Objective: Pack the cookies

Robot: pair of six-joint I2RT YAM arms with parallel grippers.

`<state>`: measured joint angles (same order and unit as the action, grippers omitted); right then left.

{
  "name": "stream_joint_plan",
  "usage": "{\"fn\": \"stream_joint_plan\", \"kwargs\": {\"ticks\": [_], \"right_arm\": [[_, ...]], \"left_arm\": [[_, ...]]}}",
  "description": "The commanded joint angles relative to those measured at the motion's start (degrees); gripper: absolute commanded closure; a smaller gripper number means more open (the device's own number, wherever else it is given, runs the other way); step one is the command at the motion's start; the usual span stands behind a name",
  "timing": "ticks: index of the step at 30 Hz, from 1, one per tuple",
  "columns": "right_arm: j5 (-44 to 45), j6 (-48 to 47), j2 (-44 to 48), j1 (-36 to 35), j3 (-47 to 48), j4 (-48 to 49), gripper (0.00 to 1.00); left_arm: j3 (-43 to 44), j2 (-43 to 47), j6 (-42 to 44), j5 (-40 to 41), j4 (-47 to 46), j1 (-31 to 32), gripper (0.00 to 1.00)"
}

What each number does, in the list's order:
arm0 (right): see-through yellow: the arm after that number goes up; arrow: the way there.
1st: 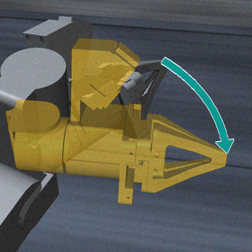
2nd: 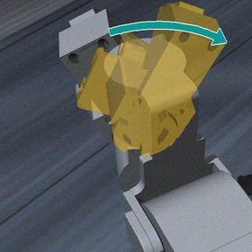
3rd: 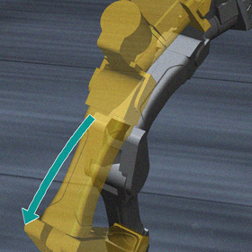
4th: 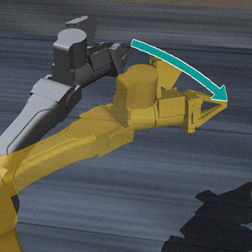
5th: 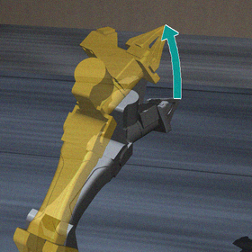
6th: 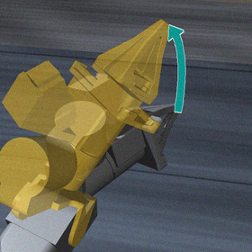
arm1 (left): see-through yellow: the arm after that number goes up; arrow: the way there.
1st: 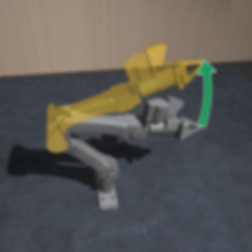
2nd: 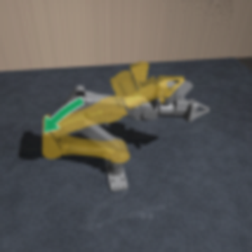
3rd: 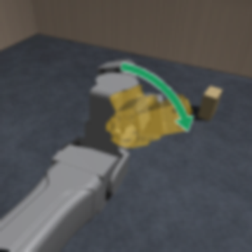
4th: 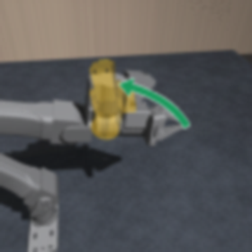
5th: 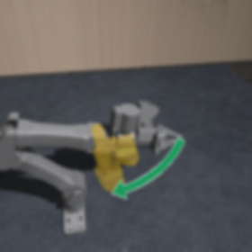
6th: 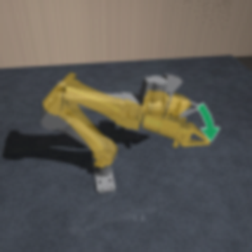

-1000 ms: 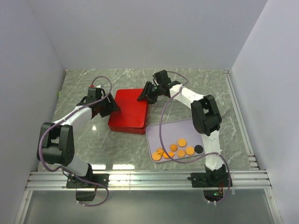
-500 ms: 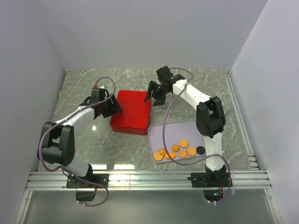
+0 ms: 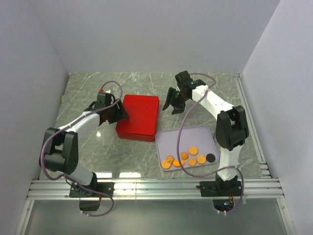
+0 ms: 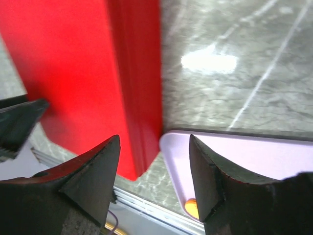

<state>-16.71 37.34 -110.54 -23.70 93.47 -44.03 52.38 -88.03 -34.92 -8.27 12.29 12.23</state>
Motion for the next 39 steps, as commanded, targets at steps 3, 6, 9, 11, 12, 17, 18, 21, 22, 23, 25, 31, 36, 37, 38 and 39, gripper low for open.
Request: {"fn": "stream_joint_plan", "kwargs": {"ticks": [3,6,9,11,12,17,18,21,22,23,25,31,36,37,38,39], "right_arm": [[-4.0,0.4,-3.4,2.0,-1.6,3.9,0.38],[-10.1,3.9,-5.1,3.0,-3.2,10.7,0.39],[-18.0,10.1,-6.6,3.8,-5.9,19.7,0.4],[-20.1,12.4,-7.8,3.8,-6.2,23.3,0.42],[-20.0,13.7,-8.3,3.7,-5.9,23.7,0.43],[-18.3,15.6,-10.7,3.2,-3.8,23.5,0.46],[-18.6,17.3,-10.9,3.1,-4.3,24.3,0.46],[-20.5,21.2,-11.0,3.2,-7.2,29.2,0.47],[-21.1,22.1,-11.0,3.2,-8.8,30.6,0.48],[-21.4,22.7,-10.3,3.1,-9.4,32.7,0.48],[-20.9,22.9,-9.1,3.3,-11.0,33.0,0.49],[-17.3,22.4,-1.1,5.7,-16.6,33.2,0.49],[-14.4,25.1,5.2,9.5,-21.7,36.4,0.49],[-14.1,25.1,5.8,10.1,-22.4,36.6,0.49],[-14.1,25.1,6.6,11.2,-22.6,37.1,0.48],[-14.2,25.2,6.7,11.8,-22.8,37.4,0.47]], "left_arm": [[1.7,-1.0,2.5,-0.7,0.7,1.6,0.35],[3.0,-1.5,4.7,0.3,1.7,2.2,0.35],[4.1,-2.1,7.1,1.2,2.2,3.0,0.35],[4.6,-2.3,8.9,1.5,2.6,3.7,0.35],[4.7,-2.3,9.4,2.0,2.8,3.9,0.34],[5.3,-2.6,12.3,2.8,3.4,5.4,0.34],[5.3,-2.7,12.9,2.9,3.5,5.6,0.34],[5.2,-2.3,14.6,3.7,3.5,6.9,0.34],[4.8,-2.1,15.4,4.1,3.5,7.5,0.34],[4.7,-1.9,15.8,4.1,3.5,7.7,0.34],[3.9,-1.5,16.5,4.2,3.4,8.1,0.34],[1.1,-0.7,18.0,4.7,2.7,8.6,0.34],[0.1,-0.5,18.9,6.1,2.6,8.8,0.35],[-0.2,-0.4,19.2,6.2,2.6,8.8,0.35],[-0.3,-0.2,19.2,6.3,2.5,8.8,0.35],[-0.3,0.0,19.2,6.3,2.4,8.8,0.35]]}}
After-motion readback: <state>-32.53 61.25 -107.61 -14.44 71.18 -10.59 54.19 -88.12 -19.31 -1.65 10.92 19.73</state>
